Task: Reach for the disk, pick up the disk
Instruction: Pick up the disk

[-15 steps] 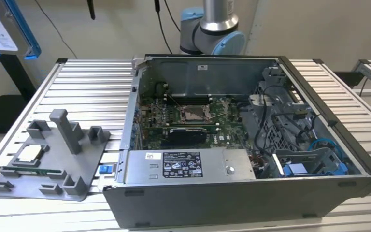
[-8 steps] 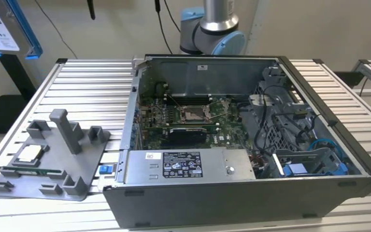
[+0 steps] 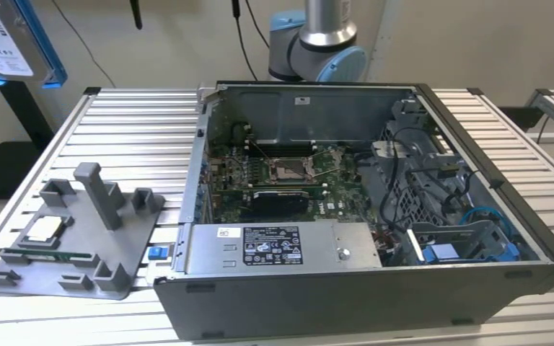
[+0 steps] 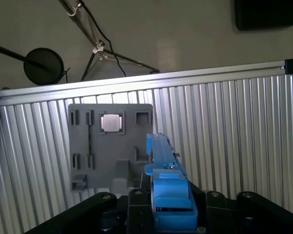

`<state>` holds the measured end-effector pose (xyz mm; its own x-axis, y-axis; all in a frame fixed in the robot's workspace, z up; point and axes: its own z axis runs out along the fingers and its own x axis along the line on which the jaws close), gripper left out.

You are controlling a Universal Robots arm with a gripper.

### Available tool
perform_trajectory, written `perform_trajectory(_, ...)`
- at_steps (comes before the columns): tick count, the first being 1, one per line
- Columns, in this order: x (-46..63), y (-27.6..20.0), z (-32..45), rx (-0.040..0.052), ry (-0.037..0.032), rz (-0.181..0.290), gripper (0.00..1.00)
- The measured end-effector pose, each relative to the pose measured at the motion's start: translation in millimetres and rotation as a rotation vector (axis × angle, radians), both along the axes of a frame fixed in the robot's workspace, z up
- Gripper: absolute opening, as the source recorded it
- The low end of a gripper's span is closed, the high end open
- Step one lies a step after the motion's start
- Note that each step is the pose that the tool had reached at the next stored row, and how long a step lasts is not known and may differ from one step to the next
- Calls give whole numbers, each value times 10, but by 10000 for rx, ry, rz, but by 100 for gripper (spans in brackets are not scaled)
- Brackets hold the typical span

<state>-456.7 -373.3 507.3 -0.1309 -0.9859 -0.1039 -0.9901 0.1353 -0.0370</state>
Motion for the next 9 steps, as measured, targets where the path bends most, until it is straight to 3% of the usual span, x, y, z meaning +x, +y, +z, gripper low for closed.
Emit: perform_trajectory(9, 42, 0, 0, 0, 0, 0, 0)
